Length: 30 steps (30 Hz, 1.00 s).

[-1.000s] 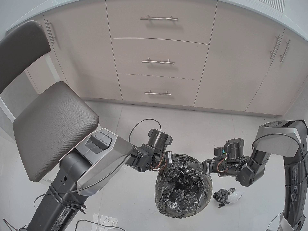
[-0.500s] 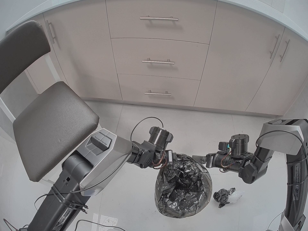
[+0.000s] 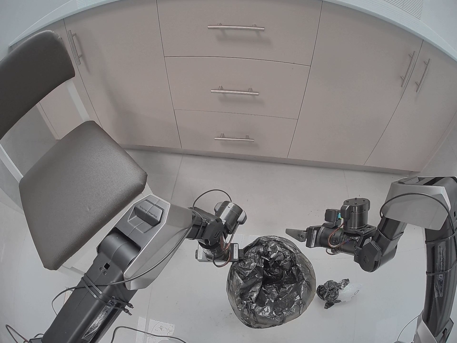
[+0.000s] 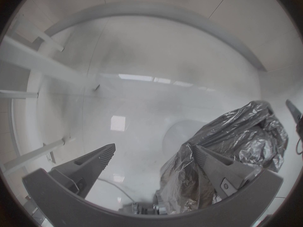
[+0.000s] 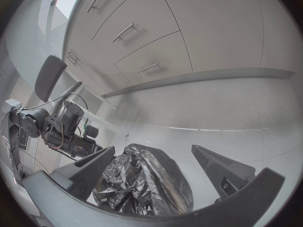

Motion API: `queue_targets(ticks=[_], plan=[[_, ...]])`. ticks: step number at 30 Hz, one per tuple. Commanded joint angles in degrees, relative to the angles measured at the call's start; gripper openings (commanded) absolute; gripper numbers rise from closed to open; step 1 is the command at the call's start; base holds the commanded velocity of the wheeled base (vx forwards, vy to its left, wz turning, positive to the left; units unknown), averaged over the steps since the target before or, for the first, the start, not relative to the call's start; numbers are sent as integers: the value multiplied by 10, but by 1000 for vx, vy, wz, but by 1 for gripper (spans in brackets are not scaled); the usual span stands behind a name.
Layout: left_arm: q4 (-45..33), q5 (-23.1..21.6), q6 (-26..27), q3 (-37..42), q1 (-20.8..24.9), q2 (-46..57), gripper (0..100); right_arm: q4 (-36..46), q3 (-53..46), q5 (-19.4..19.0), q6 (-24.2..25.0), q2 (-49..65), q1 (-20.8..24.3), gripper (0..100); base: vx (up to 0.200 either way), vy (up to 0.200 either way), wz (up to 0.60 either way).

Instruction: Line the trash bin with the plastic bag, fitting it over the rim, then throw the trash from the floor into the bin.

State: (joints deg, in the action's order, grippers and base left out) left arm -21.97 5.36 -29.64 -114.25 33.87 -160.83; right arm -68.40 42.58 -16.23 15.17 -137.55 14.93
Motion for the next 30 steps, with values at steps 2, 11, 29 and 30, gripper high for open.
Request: queue_targets(ticks=[2, 11, 29, 30], plan=[[-37, -1, -15, -3, -6, -30, 100, -2, 1, 0, 0, -2, -3, 100, 0, 0, 0], [-33, -1, -44, -3, -3, -24, 100, -2, 2, 1, -1, -4, -3, 100, 0, 0, 0], [-65, -3, -165, -3, 49, 52, 100, 22, -28, 5, -51, -8, 33, 100, 0, 0, 0], [-68, -3, -165, -3, 50, 51, 100, 26, -28, 5, -58, -10, 34, 100, 0, 0, 0]])
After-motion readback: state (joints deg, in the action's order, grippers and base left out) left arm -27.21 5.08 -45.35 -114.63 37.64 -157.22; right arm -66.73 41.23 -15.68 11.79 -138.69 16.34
